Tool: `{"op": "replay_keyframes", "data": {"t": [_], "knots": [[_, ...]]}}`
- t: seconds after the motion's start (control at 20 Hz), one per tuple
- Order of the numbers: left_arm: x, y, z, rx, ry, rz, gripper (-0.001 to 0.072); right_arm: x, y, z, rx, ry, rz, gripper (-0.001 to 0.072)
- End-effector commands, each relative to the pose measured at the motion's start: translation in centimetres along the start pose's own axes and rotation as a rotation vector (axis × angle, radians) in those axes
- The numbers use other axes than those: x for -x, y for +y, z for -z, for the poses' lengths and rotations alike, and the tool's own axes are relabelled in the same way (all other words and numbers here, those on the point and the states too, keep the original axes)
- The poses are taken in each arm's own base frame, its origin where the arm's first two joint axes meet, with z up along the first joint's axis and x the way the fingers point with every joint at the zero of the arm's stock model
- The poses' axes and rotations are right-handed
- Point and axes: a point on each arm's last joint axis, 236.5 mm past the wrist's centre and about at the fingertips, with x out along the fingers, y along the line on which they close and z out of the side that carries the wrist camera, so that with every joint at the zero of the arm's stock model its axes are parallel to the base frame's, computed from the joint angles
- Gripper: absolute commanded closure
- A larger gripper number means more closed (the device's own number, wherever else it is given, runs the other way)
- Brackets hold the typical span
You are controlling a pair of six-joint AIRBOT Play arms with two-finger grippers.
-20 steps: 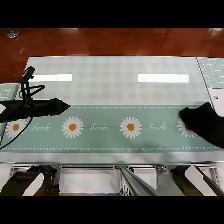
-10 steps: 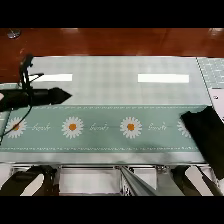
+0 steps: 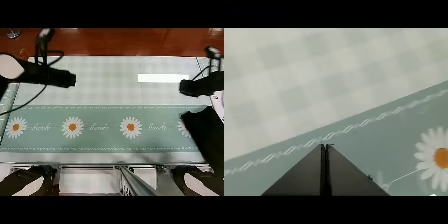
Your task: Fold the shirts.
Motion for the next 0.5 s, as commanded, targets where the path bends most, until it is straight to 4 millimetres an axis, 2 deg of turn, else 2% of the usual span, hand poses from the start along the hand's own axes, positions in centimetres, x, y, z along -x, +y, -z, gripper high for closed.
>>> {"op": "replay_keyframes", "data": {"t": [0.0, 0.1, 0.2, 0.45], "knots": [[-3.5, 5.6, 6.2, 0.108, 0.147, -0.172, 0.0683, -6.1, 2.5, 2.0, 0.120, 0.109, 0.058, 0.0693], [-3.9, 6.7, 7.6, 0.135, 0.179, -0.186, 0.0683, -8.2, 2.7, 2.7, 0.068, 0.158, 0.044, 0.0693], [-3.8, 6.8, 7.2, 0.135, 0.162, -0.187, 0.0682, -9.1, 2.6, 3.2, 0.065, 0.185, 0.048, 0.0694], [-3.9, 6.8, 6.9, 0.134, 0.149, -0.186, 0.0682, -9.2, 2.8, 3.3, 0.059, 0.191, 0.042, 0.0693]]}}
